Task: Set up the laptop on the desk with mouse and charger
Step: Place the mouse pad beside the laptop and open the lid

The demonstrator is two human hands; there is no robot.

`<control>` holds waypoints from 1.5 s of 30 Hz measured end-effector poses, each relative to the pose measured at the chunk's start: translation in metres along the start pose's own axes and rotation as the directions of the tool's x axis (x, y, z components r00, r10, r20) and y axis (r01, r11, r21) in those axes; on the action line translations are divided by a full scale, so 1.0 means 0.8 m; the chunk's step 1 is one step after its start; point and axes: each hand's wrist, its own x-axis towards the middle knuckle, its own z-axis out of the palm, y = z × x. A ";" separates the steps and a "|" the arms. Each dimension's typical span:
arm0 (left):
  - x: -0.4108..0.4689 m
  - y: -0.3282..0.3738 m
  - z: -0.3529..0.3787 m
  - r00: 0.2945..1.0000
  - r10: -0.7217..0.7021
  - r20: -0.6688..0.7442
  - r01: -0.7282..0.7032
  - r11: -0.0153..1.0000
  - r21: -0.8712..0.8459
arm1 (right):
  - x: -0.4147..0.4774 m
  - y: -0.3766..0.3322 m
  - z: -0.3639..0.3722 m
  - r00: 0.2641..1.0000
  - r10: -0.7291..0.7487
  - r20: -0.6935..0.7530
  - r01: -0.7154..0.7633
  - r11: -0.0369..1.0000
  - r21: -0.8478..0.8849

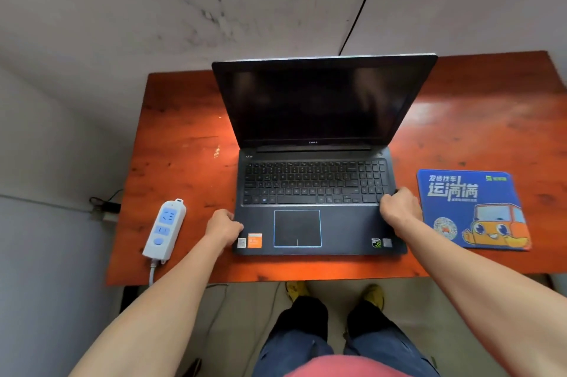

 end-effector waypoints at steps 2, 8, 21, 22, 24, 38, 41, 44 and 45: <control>0.001 -0.001 -0.001 1.000 -0.009 -0.012 0.009 1.000 0.016 | -0.005 -0.001 0.003 1.000 -0.001 -0.013 0.001 1.000 0.000; 0.001 0.007 -0.001 0.998 0.046 -0.040 -0.040 0.988 0.149 | 0.000 0.014 0.003 0.996 -0.088 -0.010 0.088 0.994 0.060; -0.029 0.045 0.019 0.978 0.098 -0.186 -0.045 0.961 0.271 | 0.030 0.036 -0.027 0.963 -0.251 0.100 0.240 0.964 0.110; -0.035 0.059 0.025 0.964 0.163 -0.210 -0.090 0.943 0.319 | 0.035 0.040 -0.037 0.963 -0.258 0.083 0.250 0.963 0.095; -0.051 0.094 0.039 0.927 0.311 -0.209 -0.209 0.893 0.398 | 0.048 0.049 -0.059 0.970 -0.241 0.027 0.239 0.968 0.070; -0.195 0.235 0.273 0.621 0.723 0.302 -0.734 0.402 0.548 | 0.186 0.080 -0.149 0.823 -0.510 0.252 0.566 0.690 -0.451; -0.189 0.233 0.296 0.708 0.670 0.221 -0.635 0.468 0.615 | 0.211 0.074 -0.155 0.767 -0.539 0.349 0.641 0.615 -0.458; -0.186 0.216 0.300 0.779 0.609 0.150 -0.551 0.550 0.628 | 0.219 0.070 -0.155 0.700 -0.567 0.435 0.712 0.601 -0.363; -0.186 0.210 0.301 0.790 0.597 0.140 -0.537 0.564 0.627 | 0.217 0.068 -0.152 0.676 -0.579 0.455 0.731 0.606 -0.315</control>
